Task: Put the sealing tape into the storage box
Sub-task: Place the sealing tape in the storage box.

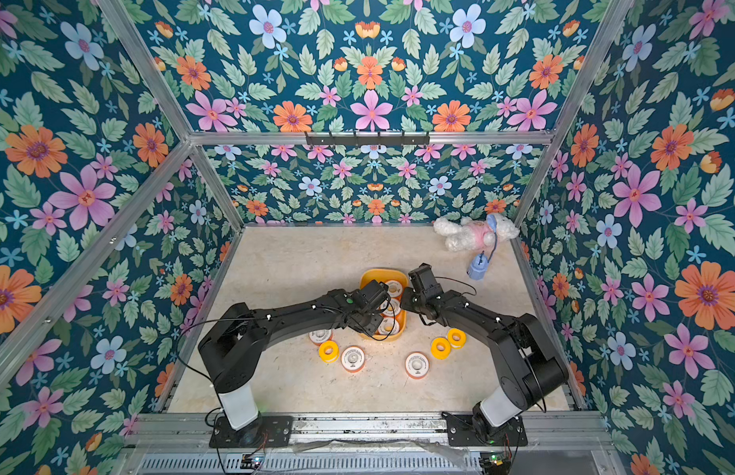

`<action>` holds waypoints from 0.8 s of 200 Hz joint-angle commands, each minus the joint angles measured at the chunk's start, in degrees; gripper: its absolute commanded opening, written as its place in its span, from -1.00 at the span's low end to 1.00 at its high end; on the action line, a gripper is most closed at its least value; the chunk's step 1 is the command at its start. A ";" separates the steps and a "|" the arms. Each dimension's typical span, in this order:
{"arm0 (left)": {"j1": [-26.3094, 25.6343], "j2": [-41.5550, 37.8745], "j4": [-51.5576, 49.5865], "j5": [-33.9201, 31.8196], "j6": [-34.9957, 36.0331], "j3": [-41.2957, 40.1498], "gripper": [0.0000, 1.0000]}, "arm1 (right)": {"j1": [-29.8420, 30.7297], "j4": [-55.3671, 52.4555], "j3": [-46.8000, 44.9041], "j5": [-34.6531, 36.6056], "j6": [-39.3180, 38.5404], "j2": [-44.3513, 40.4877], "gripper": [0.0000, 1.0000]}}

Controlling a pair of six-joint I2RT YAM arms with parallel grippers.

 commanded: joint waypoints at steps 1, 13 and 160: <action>-0.09 0.19 -1.04 -1.57 0.58 0.24 0.16 | 0.04 -0.42 -0.16 0.85 -0.52 0.00 -0.69; -0.10 0.35 -1.05 -1.80 0.56 0.24 0.18 | 0.01 -0.41 -0.16 0.85 -0.54 0.01 -0.69; -0.51 0.82 -1.89 -4.80 0.04 0.62 0.36 | 0.06 -0.63 -0.07 0.77 -0.90 -0.17 -0.66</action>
